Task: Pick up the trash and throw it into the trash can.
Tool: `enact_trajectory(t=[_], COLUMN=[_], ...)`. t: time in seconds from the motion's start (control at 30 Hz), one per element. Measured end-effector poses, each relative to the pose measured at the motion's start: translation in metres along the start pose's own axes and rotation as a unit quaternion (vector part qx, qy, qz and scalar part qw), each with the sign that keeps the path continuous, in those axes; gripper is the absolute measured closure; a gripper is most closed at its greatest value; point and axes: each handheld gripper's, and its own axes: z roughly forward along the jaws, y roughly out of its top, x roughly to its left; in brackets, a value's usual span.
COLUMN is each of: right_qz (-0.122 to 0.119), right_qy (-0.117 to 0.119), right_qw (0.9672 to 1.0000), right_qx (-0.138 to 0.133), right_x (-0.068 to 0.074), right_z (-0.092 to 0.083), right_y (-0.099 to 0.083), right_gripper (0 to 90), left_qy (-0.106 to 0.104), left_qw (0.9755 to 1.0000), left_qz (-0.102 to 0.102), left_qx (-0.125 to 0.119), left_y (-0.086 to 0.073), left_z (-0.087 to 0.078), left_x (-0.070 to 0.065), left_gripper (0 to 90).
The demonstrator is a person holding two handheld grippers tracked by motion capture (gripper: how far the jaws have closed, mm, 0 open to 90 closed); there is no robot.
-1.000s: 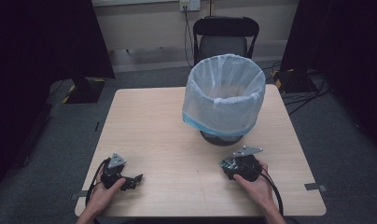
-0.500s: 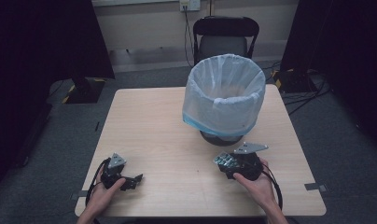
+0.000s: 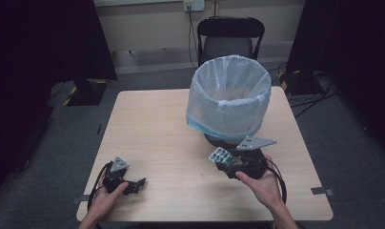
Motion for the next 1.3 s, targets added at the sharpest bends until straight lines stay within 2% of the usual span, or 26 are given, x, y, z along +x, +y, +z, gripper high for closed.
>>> enact_trajectory(t=[0.03,0.2,0.8,0.93,0.97,1.03,1.2,1.3], right_qz=[0.0,-0.009,-0.027,-0.036,-0.034,-0.035,-0.05,-0.054], right_qy=[0.0,0.026,0.03,0.036,0.042,0.042,0.04,0.034], right_qw=[1.0,0.9993,0.9965,0.995,0.9938,0.9934,0.9906,0.9907], right_qx=[0.0,-0.024,-0.073,-0.086,-0.097,-0.101,-0.12,-0.12], right_x=[0.0,0.004,0.002,0.0,-0.002,-0.003,-0.004,-0.008], right_z=[0.0,-0.003,-0.019,-0.025,-0.028,-0.029,-0.036,-0.037], right_y=[0.0,0.024,0.073,0.087,0.096,0.098,0.125,0.134], right_gripper=[33.7,33.8,33.8,33.8,33.8,33.8,33.8,33.8], left_qy=[0.0,0.0,0.0,0.0,0.0,0.0,0.0,0.0], left_qw=[1.0,1.0,1.0,1.0,1.0,1.0,1.0,1.0], left_qz=[0.0,0.0,0.0,0.0,0.0,0.0,0.0,0.0], left_qx=[0.0,0.0,0.0,0.0,0.0,0.0,0.0,0.0], left_y=[0.0,0.0,0.0,0.0,0.0,0.0,0.0,0.0], left_z=[0.0,0.0,0.0,0.0,0.0,0.0,0.0,0.0], left_x=[0.0,0.0,0.0,0.0,0.0,0.0,0.0,0.0], left_gripper=[0.0,0.0,0.0,0.0,0.0,0.0,0.0,0.0])
